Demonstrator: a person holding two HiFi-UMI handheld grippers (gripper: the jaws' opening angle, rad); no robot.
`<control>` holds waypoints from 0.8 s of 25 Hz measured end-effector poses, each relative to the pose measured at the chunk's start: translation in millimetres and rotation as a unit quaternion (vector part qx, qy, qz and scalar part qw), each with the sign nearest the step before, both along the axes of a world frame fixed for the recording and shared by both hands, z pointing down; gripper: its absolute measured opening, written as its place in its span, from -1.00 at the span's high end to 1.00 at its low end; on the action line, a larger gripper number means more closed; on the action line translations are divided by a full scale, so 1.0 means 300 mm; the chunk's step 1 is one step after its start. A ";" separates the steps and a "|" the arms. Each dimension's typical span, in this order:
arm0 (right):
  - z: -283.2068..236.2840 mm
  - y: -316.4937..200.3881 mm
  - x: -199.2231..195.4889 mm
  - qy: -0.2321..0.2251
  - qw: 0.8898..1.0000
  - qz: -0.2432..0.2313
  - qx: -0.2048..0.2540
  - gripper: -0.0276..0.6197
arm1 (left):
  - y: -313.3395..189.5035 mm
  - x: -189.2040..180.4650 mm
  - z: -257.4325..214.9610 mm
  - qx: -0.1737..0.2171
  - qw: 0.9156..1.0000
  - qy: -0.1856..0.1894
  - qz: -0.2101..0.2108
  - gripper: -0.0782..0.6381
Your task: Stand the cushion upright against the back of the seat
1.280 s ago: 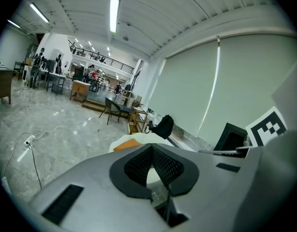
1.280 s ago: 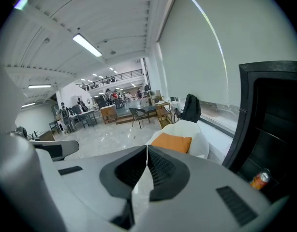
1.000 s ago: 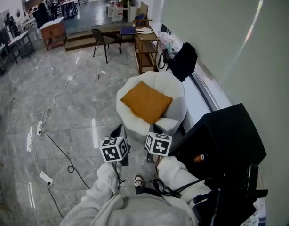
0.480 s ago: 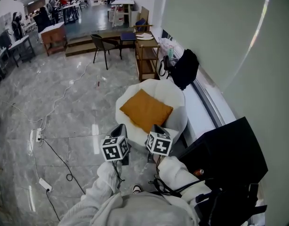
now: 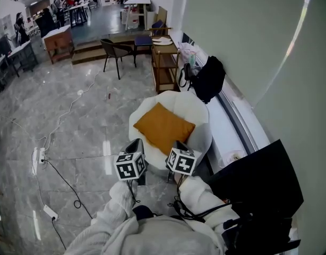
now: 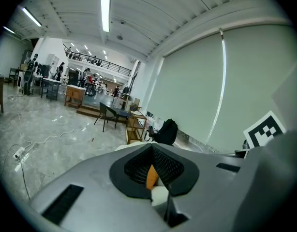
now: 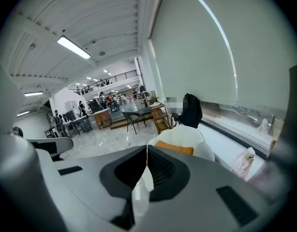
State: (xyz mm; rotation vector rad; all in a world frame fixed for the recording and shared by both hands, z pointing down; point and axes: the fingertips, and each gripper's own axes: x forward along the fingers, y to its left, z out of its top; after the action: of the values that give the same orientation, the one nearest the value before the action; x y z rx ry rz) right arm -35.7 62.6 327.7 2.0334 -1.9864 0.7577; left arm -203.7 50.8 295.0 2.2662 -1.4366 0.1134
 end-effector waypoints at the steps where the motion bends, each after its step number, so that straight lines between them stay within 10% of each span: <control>1: 0.006 -0.006 0.009 -0.002 1.000 0.003 -0.002 0.72 | -0.009 0.007 0.005 -0.002 1.000 0.000 0.001 0.76; 20: 0.098 -0.329 0.131 -0.010 0.998 0.057 -0.021 0.72 | -0.393 0.132 0.099 -0.021 0.999 -0.006 0.048 0.76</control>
State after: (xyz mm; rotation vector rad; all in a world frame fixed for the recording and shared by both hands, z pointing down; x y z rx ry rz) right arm 3.7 -36.2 357.1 2.1377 -1.8615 0.8374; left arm -163.9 -67.2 324.6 2.3032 -1.3193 0.1850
